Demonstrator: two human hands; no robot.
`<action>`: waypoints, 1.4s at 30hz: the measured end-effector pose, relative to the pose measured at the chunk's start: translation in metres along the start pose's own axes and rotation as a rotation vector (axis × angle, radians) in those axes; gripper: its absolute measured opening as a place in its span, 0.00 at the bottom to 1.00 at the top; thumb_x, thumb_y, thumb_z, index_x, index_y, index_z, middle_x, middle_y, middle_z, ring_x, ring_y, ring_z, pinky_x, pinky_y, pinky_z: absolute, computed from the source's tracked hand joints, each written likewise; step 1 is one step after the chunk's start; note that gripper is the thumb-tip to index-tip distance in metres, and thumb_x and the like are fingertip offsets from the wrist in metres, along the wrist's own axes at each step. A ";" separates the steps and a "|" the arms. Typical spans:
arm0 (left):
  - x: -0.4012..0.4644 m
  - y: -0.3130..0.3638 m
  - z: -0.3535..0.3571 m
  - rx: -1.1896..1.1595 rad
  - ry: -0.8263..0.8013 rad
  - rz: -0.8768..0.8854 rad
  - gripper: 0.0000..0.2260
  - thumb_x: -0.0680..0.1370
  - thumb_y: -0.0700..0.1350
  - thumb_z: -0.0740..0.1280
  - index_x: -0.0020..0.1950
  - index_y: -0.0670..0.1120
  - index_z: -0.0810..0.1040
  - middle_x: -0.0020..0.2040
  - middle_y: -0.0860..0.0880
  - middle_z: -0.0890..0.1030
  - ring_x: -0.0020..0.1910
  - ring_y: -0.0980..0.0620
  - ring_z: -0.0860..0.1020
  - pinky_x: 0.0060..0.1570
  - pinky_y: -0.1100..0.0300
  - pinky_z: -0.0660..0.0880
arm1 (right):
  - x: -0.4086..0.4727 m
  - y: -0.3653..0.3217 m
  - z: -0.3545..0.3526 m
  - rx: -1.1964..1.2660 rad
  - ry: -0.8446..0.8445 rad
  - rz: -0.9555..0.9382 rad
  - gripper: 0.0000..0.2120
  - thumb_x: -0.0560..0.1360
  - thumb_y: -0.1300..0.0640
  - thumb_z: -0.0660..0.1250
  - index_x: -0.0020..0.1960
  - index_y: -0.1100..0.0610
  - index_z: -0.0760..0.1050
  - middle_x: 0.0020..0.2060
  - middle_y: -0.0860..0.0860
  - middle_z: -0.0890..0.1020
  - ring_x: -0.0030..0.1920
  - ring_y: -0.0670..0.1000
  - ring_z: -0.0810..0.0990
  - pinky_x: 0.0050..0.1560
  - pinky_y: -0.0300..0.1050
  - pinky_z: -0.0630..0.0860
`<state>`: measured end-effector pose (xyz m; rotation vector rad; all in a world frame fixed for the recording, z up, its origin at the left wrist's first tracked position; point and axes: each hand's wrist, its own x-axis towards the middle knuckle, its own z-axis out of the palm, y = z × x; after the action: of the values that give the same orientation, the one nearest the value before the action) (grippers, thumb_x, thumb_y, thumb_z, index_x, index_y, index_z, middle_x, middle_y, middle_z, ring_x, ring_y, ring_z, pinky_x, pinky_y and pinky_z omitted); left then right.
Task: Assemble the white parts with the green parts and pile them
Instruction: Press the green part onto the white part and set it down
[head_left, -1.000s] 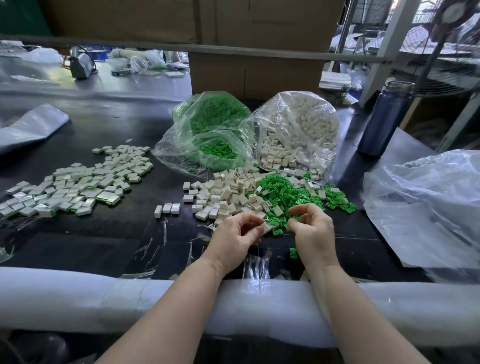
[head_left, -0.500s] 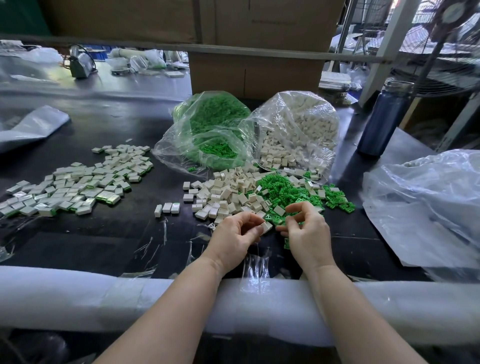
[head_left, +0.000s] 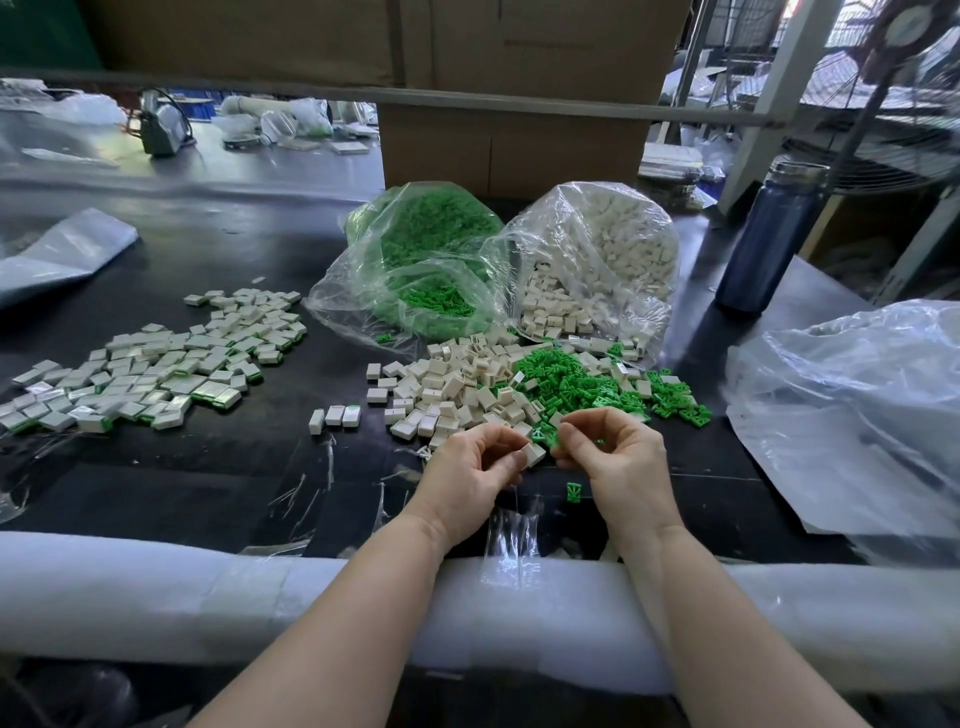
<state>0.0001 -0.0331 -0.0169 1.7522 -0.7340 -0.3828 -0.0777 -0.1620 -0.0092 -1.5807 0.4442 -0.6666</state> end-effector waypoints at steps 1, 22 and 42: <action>0.000 0.000 0.000 -0.001 0.000 0.003 0.03 0.76 0.39 0.67 0.48 0.46 0.78 0.40 0.50 0.80 0.39 0.55 0.78 0.48 0.63 0.78 | 0.000 0.000 0.000 -0.031 0.006 -0.001 0.06 0.72 0.66 0.69 0.39 0.57 0.78 0.30 0.47 0.81 0.28 0.44 0.78 0.30 0.34 0.75; 0.000 -0.001 0.000 -0.022 -0.008 0.003 0.06 0.76 0.40 0.67 0.45 0.52 0.78 0.41 0.51 0.80 0.41 0.54 0.79 0.50 0.61 0.78 | 0.000 0.000 0.002 -0.127 -0.028 -0.014 0.06 0.72 0.68 0.69 0.43 0.58 0.79 0.34 0.50 0.82 0.34 0.47 0.82 0.38 0.37 0.79; 0.001 0.000 0.000 -0.088 0.003 -0.004 0.04 0.75 0.38 0.67 0.45 0.47 0.79 0.37 0.51 0.80 0.34 0.62 0.77 0.40 0.69 0.75 | -0.002 -0.002 0.002 -0.028 -0.152 0.030 0.08 0.71 0.68 0.70 0.38 0.56 0.80 0.29 0.49 0.82 0.31 0.45 0.80 0.34 0.36 0.78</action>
<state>0.0007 -0.0337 -0.0170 1.6714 -0.7017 -0.4093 -0.0778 -0.1593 -0.0074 -1.6347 0.3652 -0.5153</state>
